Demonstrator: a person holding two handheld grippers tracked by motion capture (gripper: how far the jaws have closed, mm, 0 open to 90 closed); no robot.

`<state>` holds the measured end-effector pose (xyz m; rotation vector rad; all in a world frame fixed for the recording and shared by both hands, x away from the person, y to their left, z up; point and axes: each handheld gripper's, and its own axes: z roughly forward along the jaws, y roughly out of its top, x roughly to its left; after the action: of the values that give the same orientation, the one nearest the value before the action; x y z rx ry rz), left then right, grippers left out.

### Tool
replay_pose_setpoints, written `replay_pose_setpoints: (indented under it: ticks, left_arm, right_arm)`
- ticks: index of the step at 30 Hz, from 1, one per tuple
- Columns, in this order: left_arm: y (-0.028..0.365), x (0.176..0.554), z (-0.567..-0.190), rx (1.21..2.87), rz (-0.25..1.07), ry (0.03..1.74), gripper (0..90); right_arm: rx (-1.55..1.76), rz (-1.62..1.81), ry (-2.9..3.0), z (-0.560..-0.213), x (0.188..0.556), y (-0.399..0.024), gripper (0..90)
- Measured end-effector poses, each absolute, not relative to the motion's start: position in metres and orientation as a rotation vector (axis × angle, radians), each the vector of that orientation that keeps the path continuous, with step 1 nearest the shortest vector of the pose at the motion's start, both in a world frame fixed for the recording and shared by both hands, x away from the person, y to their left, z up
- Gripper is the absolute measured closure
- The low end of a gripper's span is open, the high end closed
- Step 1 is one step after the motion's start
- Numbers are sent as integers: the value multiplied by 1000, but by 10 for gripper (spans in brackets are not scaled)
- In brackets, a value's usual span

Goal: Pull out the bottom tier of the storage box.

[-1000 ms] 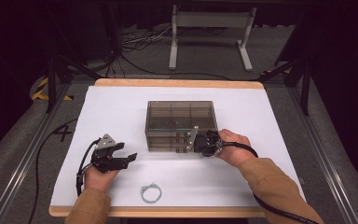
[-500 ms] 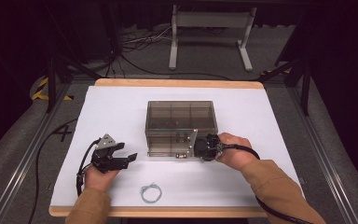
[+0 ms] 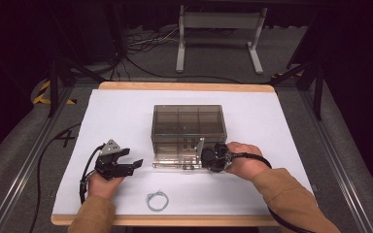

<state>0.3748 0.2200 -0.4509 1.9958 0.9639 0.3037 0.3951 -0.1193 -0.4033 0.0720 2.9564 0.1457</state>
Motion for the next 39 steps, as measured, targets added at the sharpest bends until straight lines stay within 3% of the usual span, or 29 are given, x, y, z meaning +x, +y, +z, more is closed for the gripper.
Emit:
replay_pose_setpoints:
  ticks: [39]
  left_arm:
    - [220, 375, -451, 1996, 290, 967, 279]
  right_arm:
    - [18, 90, 3050, -404, 362, -117, 855]
